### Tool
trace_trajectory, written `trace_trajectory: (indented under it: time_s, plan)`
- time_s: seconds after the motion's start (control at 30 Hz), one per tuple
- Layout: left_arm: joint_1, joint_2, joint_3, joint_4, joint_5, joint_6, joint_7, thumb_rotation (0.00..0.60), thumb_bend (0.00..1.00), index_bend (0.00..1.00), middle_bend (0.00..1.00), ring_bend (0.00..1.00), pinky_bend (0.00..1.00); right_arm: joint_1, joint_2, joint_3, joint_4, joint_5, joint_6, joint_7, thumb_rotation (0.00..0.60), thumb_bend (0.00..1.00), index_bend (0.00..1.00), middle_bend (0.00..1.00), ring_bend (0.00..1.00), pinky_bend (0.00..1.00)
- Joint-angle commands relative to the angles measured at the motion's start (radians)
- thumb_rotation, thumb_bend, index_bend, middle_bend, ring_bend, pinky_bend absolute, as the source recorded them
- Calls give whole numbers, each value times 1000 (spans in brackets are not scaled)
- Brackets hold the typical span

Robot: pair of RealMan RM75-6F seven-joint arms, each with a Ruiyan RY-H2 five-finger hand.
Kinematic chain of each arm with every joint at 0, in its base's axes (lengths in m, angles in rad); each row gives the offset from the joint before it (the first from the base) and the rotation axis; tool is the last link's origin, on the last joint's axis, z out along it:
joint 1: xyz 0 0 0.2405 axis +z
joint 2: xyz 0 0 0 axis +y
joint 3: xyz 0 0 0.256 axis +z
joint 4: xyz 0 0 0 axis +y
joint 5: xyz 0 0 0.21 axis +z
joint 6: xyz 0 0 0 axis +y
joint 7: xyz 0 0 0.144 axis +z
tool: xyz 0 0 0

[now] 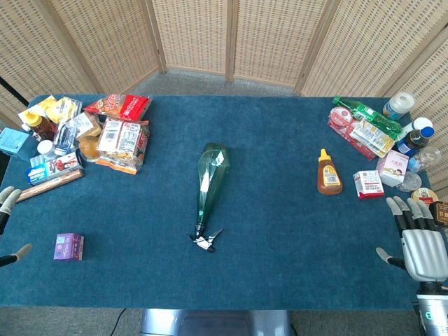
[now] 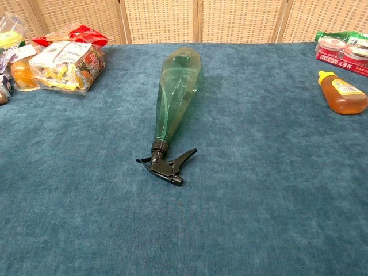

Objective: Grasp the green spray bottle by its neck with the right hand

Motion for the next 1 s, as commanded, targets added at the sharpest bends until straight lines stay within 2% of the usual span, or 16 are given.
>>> trace_trajectory:
  time_s: [0.03, 0.23, 0.37, 0.67, 1.0]
  plan:
    - [3, 1, -2, -2, 5, 0, 1, 600, 0, 0, 0, 0, 0, 1, -6, -1, 8, -4, 1, -1, 600, 0, 0, 0, 0, 0]
    - [18, 6, -7, -16, 26, 16, 2, 600, 0, 0, 0, 0, 0, 13, -21, -1, 24, -22, -5, 23, 600, 0, 0, 0, 0, 0]
    - [25, 10, -10, -23, 36, 23, -1, 600, 0, 0, 0, 0, 0, 61, -31, -4, 66, -69, -53, 20, 600, 0, 0, 0, 0, 0]
    - [32, 7, -18, -27, 32, 10, 7, 600, 0, 0, 0, 0, 0, 292, -49, 20, 152, -243, -238, -15, 600, 0, 0, 0, 0, 0]
    - [34, 6, -35, -22, 12, -3, 4, 600, 0, 0, 0, 0, 0, 533, -139, 37, 188, -363, -419, -78, 600, 0, 0, 0, 0, 0]
